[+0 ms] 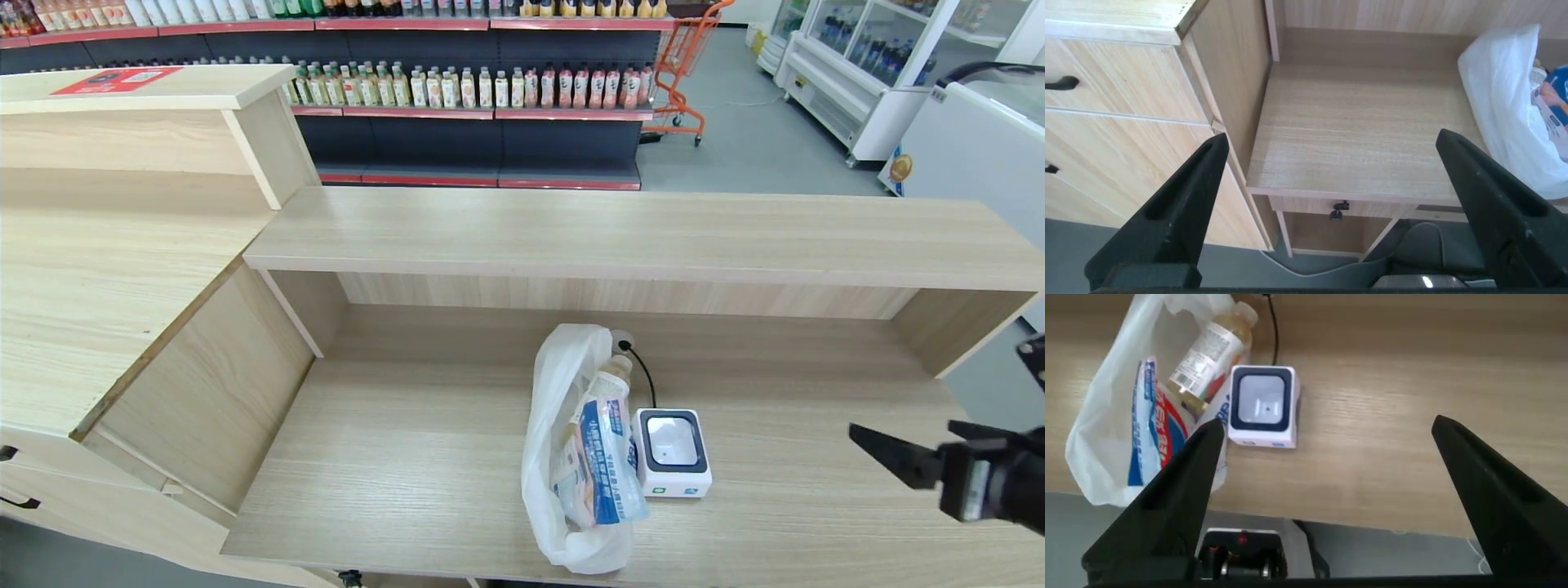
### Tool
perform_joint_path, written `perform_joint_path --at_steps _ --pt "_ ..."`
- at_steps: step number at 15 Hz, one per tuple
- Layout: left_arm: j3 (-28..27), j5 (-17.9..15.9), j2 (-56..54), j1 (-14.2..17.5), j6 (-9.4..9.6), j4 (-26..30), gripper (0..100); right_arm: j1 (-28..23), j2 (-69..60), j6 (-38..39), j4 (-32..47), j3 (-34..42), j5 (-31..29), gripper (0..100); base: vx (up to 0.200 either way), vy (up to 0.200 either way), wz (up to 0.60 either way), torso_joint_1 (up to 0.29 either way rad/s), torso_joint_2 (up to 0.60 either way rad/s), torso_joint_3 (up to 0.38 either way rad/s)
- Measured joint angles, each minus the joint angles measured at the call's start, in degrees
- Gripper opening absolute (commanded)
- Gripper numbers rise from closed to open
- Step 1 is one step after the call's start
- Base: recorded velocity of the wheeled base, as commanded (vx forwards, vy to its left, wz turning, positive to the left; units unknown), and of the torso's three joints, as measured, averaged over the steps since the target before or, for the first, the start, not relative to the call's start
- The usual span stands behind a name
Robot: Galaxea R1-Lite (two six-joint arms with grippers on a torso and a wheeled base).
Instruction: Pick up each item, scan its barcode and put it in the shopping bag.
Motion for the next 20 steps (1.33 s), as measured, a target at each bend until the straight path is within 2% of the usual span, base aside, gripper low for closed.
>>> perform_joint_path --at_steps 2,5,8,10,12,14,20 --pt "0.00 0.00 0.00 0.00 0.00 0.00 100 -1.18 -11.12 -0.18 3.64 5.95 0.49 100 0.000 0.000 0.00 0.000 0.00 0.000" --pt "0.00 0.00 0.00 0.00 0.00 0.00 100 -4.96 -27.84 -1.22 7.83 14.77 5.57 100 0.000 0.000 0.00 0.000 0.00 0.000" --pt "0.00 0.00 0.00 0.00 -0.02 0.00 100 -8.90 -44.35 -2.89 15.85 18.35 11.64 100 0.000 0.000 0.00 0.000 0.00 0.000" --pt "0.00 0.00 0.00 0.00 -0.05 0.00 100 -11.69 -52.98 -6.39 16.77 19.61 15.69 100 0.000 0.000 0.00 0.000 0.00 0.000" --pt "0.00 0.00 0.00 -0.01 -0.05 0.00 100 -13.02 -57.72 -7.45 16.99 20.35 11.64 100 0.000 0.000 0.00 0.000 0.00 0.000" --pt "0.00 0.00 0.00 -0.01 -0.05 0.00 100 -13.31 -59.69 -7.31 16.97 20.50 10.69 100 0.000 0.000 0.00 0.000 0.00 0.000" --pt "0.00 0.00 0.00 0.00 -0.07 0.00 100 -13.51 -61.14 -8.80 18.86 20.50 11.37 100 0.000 0.000 0.00 0.000 0.00 0.000"
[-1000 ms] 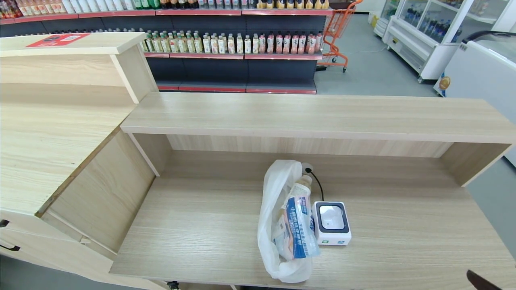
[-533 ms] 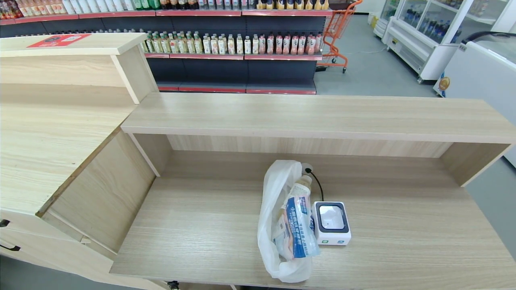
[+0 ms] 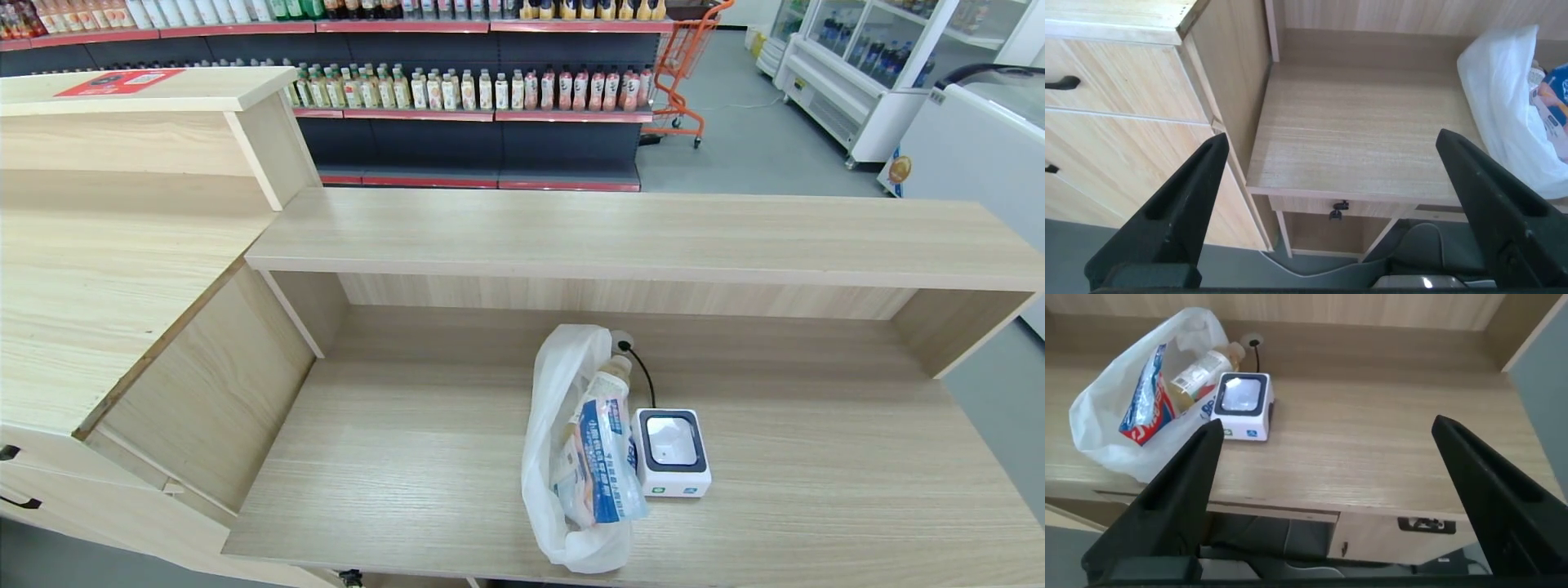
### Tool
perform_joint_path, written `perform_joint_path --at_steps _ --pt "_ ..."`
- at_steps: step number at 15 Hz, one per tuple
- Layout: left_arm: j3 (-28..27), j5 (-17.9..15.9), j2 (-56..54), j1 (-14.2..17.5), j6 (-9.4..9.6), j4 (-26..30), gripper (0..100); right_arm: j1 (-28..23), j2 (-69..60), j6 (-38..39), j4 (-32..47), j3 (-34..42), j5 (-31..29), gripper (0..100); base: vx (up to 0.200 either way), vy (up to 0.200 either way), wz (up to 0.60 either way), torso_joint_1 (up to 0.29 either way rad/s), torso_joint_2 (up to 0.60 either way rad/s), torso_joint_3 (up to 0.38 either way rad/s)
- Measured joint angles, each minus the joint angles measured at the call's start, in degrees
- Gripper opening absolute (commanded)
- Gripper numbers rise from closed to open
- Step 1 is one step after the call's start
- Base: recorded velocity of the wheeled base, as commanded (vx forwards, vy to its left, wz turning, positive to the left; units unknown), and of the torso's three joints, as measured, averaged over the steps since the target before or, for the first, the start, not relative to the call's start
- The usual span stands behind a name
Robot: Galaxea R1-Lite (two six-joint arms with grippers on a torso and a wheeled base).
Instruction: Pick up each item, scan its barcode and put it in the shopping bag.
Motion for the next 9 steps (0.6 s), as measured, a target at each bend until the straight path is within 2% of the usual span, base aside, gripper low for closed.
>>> perform_joint_path --at_steps 7,9 --pt "0.00 0.00 0.00 0.00 0.07 0.00 100 -0.02 -0.10 -0.46 0.93 0.02 -0.04 100 0.000 0.000 0.00 0.000 0.00 0.000" --pt "0.00 0.05 0.00 -0.06 -0.44 0.00 100 -0.02 -0.10 -0.44 0.98 0.02 -0.01 100 0.000 0.000 0.00 0.000 0.00 0.000"
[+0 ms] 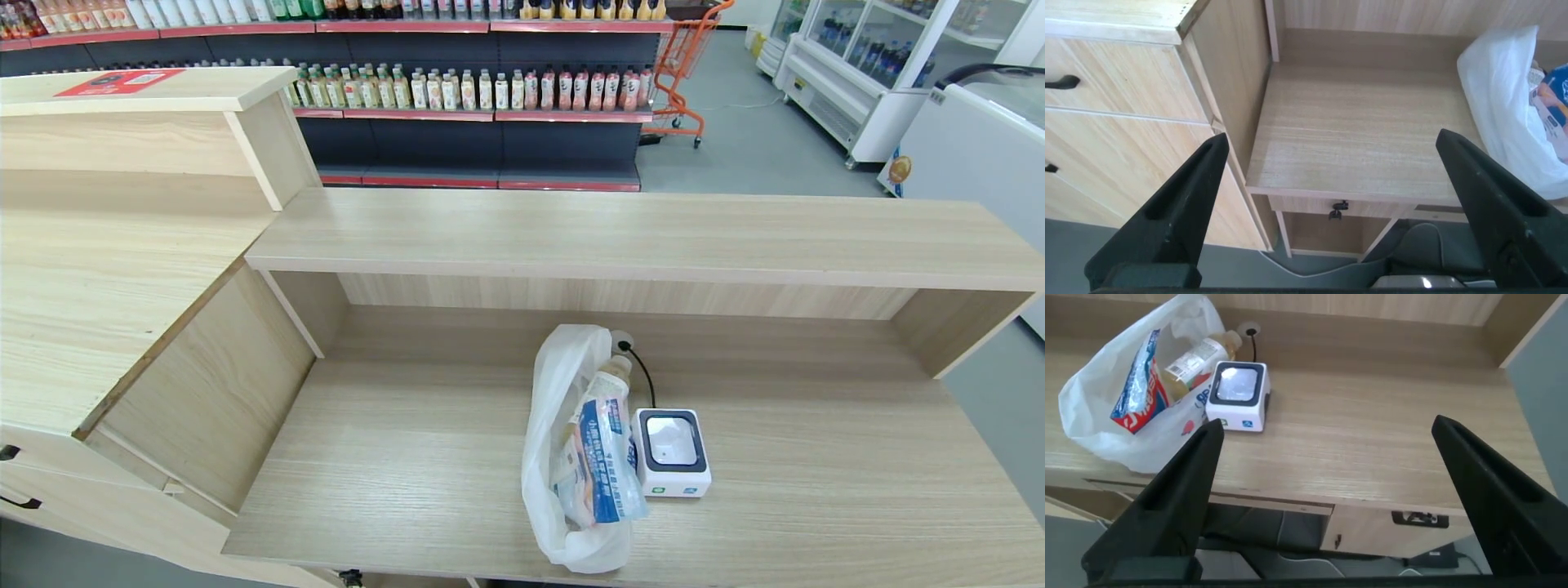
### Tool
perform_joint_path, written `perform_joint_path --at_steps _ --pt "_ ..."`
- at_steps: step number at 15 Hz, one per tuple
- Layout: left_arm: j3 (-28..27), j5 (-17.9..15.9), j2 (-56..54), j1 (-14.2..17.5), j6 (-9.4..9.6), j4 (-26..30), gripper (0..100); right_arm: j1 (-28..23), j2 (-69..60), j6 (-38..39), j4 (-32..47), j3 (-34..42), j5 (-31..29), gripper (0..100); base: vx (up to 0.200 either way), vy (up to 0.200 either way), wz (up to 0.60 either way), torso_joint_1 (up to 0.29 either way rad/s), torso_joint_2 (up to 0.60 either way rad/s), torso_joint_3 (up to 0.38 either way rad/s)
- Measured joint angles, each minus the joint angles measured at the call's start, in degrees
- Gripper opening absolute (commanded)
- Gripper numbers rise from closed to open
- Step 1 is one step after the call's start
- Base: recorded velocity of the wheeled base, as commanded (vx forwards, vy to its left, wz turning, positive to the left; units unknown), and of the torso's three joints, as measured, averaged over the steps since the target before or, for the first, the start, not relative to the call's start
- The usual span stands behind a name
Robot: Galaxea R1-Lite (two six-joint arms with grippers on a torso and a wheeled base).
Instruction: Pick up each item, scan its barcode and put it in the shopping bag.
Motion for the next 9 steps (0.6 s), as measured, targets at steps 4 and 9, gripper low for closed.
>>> perform_joint_path --at_steps 4,9 --pt "0.00 -0.05 0.00 0.06 2.28 0.00 100 0.00 0.00 0.09 0.06 0.02 -0.07 100 0.000 -0.200 0.00 0.002 0.00 0.002" --pt "0.00 -0.05 0.00 0.00 2.32 0.00 100 -0.05 0.02 0.01 0.09 0.02 -0.05 100 0.000 -0.200 0.00 0.007 0.00 0.001"
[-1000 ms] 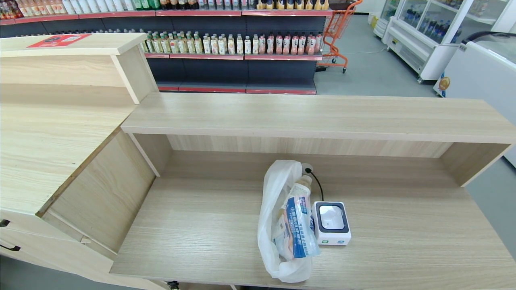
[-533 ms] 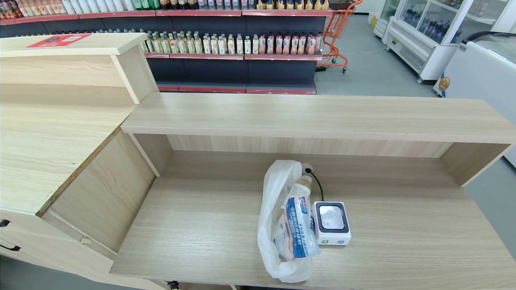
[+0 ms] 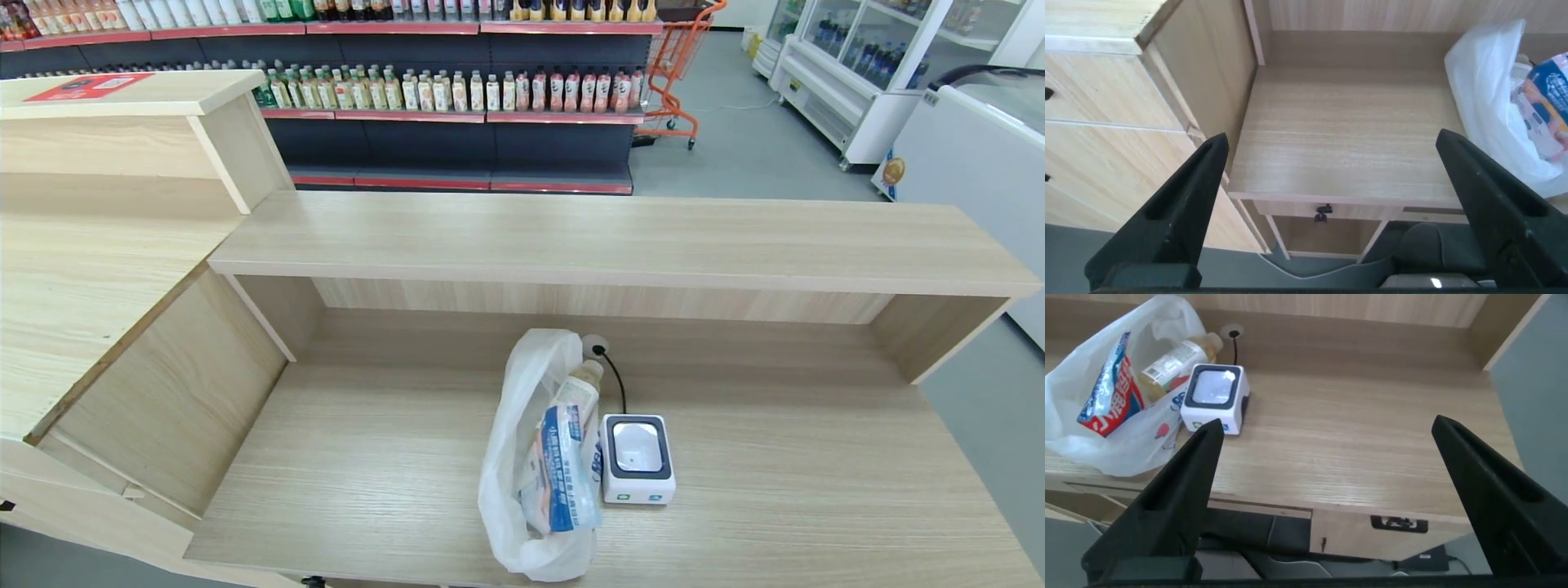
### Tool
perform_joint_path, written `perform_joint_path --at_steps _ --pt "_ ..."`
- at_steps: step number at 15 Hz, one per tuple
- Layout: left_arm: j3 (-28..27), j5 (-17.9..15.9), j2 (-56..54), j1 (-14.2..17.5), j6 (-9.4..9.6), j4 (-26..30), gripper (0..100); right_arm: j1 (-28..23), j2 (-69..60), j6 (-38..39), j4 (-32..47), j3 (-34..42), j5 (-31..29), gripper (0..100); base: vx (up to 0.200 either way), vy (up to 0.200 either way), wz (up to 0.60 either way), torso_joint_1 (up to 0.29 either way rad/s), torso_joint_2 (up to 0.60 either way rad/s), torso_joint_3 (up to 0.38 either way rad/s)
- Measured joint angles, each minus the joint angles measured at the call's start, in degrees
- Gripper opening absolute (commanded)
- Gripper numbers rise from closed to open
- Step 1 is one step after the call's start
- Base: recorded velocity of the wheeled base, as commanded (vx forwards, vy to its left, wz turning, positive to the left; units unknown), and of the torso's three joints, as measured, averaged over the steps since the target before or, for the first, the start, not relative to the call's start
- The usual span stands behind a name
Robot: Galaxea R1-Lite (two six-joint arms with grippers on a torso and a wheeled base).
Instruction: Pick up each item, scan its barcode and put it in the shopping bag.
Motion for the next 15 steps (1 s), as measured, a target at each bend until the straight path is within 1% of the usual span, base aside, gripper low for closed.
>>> perform_joint_path --at_steps 2,4,8,9,15 --pt "0.00 0.00 0.00 0.06 -0.37 0.00 100 0.05 0.00 0.00 0.02 0.00 0.00 100 0.000 0.000 0.00 0.000 0.00 0.000" --pt "0.00 0.00 0.00 0.13 -1.21 0.00 100 0.07 0.02 0.00 0.02 0.00 0.00 100 0.000 0.000 0.00 0.000 0.00 0.000" --pt "0.00 -0.01 0.10 0.09 -1.18 -0.02 100 0.12 0.02 0.00 0.05 0.00 0.00 100 0.200 0.000 0.00 -0.001 0.00 0.000" --pt "0.00 -0.01 0.05 0.09 -1.26 0.00 100 0.07 0.02 -0.01 0.05 0.00 0.00 0 0.000 0.000 0.00 0.000 0.00 0.000" --pt "0.00 0.00 0.02 0.06 -1.27 0.00 100 0.05 0.07 0.68 0.02 0.00 -0.16 0 0.000 0.000 0.00 0.000 0.00 0.000"
